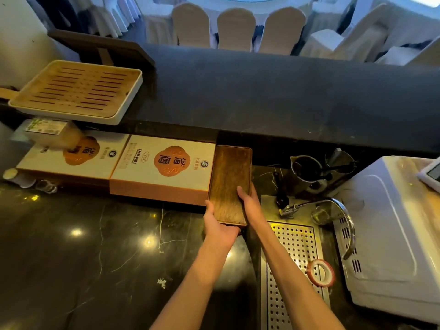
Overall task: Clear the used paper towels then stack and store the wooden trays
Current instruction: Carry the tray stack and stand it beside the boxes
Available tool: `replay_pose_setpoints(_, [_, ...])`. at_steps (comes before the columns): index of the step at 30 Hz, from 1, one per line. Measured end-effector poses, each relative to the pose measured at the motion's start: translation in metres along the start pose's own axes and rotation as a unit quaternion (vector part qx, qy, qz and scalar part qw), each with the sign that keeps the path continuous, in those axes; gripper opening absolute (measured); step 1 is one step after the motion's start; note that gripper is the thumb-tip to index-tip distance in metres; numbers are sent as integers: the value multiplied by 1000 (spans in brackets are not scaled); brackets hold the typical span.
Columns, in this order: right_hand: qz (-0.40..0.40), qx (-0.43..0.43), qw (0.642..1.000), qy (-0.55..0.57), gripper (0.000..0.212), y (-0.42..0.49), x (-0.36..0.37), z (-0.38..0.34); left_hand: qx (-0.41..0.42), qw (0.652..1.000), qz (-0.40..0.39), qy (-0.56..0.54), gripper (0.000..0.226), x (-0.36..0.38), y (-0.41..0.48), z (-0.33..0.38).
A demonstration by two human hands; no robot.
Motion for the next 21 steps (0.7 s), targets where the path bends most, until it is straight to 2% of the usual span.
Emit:
replay_pose_setpoints(8, [-17, -3, 1000, 15, 55, -9, -3, 1, -21, 999, -18, 21, 52, -11, -3, 8])
replay_pose_setpoints(11, [14, 29, 999, 36, 56, -29, -6, 22, -43, 999, -30, 5, 48, -18, -8, 14])
replay_pose_setpoints(14, [50, 25, 995, 81, 58, -52, -2, 50, -48, 998, -49, 5, 41, -13, -7, 15])
replay_pose_setpoints(18, [95, 35, 983, 155, 44, -52, 6, 50, -49, 998, -43, 21, 35, -8, 0, 15])
replay_pose_setpoints(21, [93, 40, 982, 159, 40, -54, 6, 43, -57, 996, -55, 43, 36, -15, -5, 18])
Point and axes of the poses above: each hand's wrist, its own y-axis towards the middle knuckle, its own x-axis out of the palm, z = x × y, the point moved 3 cm from there along y, towards the middle knuckle, and after that the axes turned 4 degrees about y, right-handed, at the moved point
